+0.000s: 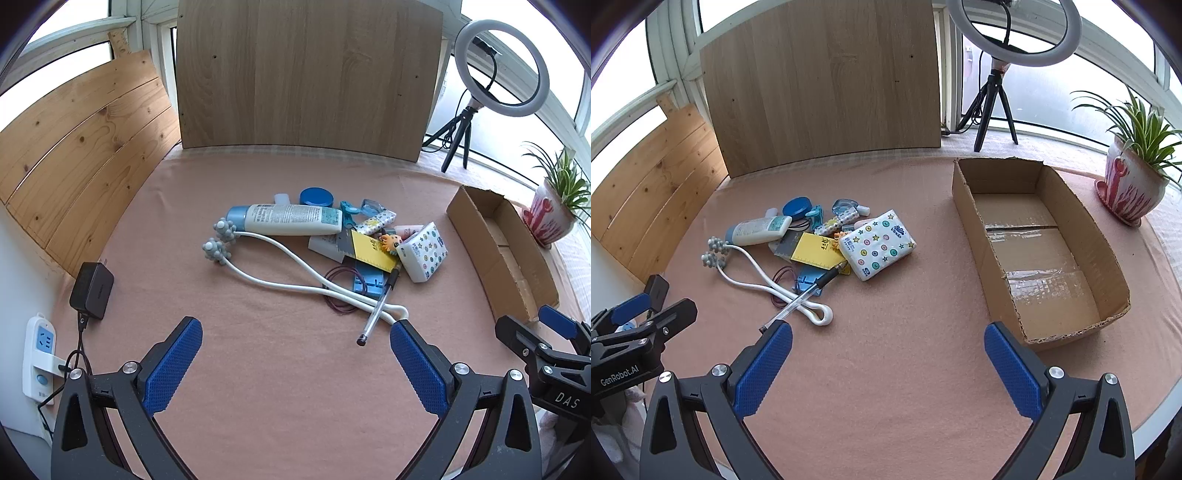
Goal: Organize objects
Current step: 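Move the right tool toward the grey massage roller's white handle loop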
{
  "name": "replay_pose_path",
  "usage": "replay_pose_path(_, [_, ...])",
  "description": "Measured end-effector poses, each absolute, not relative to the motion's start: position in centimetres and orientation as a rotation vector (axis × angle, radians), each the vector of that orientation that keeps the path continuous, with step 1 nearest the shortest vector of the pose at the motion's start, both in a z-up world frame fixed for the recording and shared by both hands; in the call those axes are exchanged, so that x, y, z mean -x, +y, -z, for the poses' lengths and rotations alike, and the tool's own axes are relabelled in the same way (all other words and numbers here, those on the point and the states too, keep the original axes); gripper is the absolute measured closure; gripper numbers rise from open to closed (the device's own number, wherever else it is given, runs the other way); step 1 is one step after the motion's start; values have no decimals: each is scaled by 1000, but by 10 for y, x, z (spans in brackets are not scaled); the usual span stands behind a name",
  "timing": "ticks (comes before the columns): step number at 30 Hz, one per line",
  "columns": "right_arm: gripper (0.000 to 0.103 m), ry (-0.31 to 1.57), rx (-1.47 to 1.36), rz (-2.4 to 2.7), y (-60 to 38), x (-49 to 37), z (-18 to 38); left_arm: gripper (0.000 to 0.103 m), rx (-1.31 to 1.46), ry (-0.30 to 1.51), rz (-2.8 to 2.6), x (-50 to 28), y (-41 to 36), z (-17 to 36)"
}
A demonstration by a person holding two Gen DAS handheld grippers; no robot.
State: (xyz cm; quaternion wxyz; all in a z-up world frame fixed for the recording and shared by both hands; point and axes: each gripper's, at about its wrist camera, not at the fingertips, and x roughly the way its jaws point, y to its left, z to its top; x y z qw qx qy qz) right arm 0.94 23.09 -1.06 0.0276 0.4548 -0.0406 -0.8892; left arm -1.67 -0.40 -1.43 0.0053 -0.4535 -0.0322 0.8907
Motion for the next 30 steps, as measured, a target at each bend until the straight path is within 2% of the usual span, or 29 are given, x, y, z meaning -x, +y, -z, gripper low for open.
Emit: replay_pose_path(30, [1,-181,-1476,2686,235,2,25,0,1470,-151,-2749,30,-12,38])
